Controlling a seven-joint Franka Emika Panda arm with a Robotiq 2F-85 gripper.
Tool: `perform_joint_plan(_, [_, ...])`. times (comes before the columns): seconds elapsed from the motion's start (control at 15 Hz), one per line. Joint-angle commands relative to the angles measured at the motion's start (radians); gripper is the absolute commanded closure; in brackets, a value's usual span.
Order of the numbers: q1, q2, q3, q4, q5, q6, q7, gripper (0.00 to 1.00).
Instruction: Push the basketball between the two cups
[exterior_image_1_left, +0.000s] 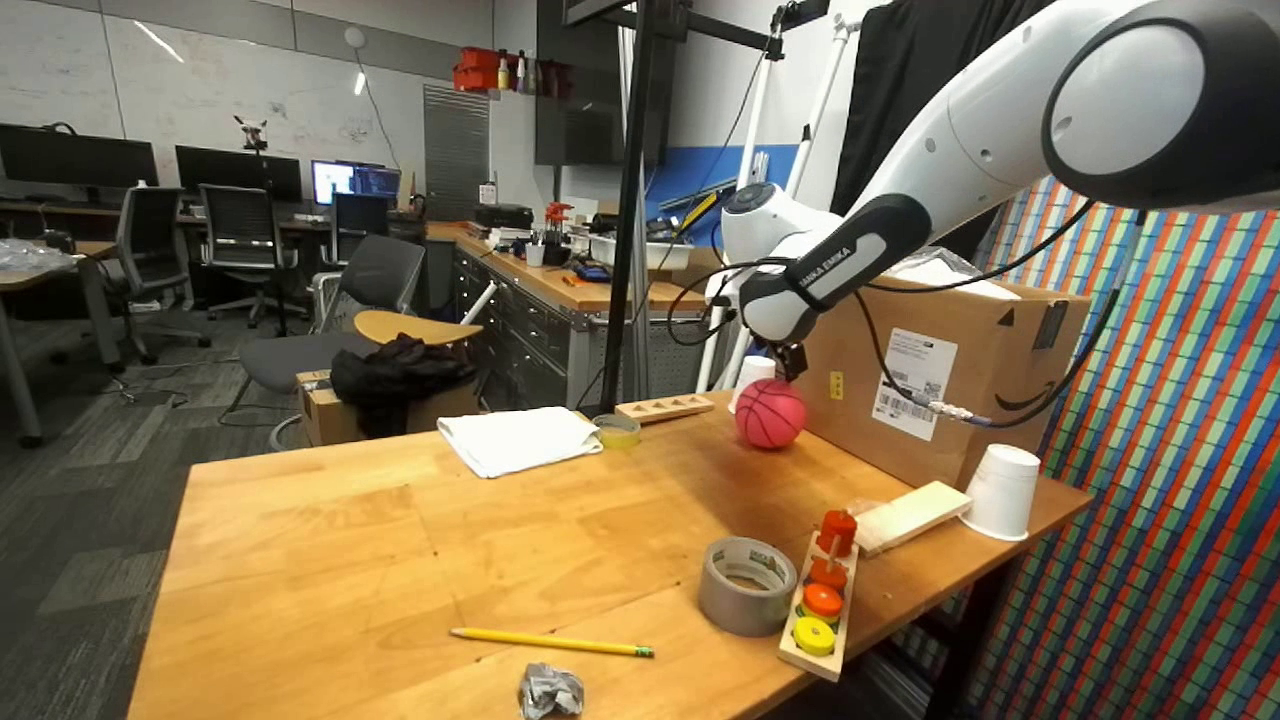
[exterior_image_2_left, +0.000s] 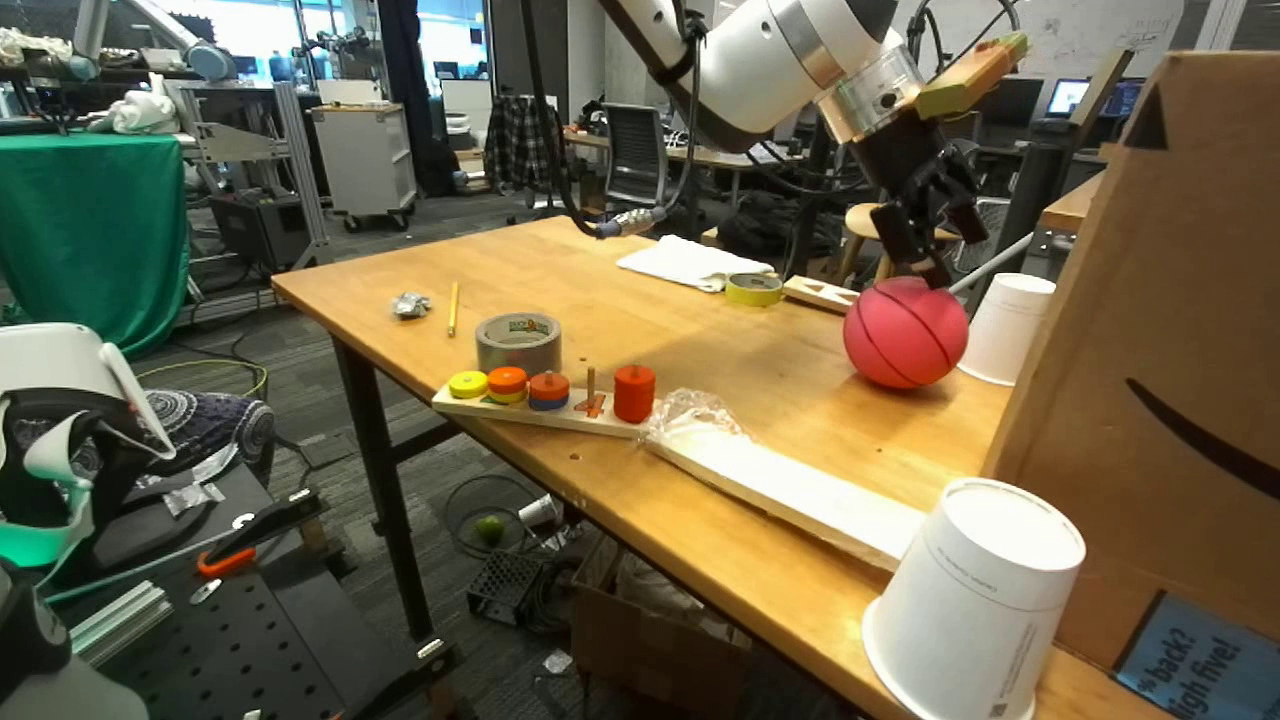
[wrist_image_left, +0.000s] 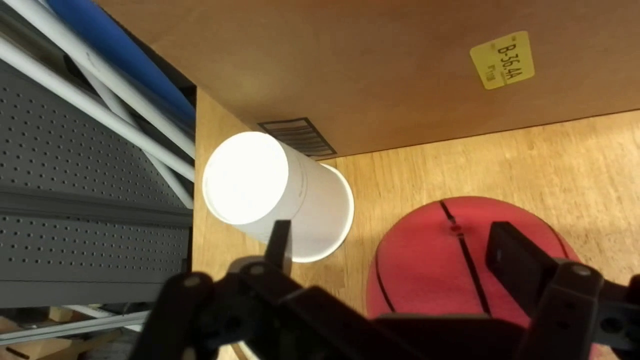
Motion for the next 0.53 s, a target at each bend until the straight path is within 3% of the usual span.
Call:
perform_joint_plan(0.0, [0.025, -0.100, -0.004, -0.127, -0.143, 0.052, 0.115, 0.00])
perform_joint_plan(0.27, [0.021, -0.164, 0.045, -0.197, -0.213, 0.066, 0.183, 0.00])
perform_joint_plan(0.47, [0.011, -0.226, 0.108, -0.250, -0.153, 0.082, 0.165, 0.00])
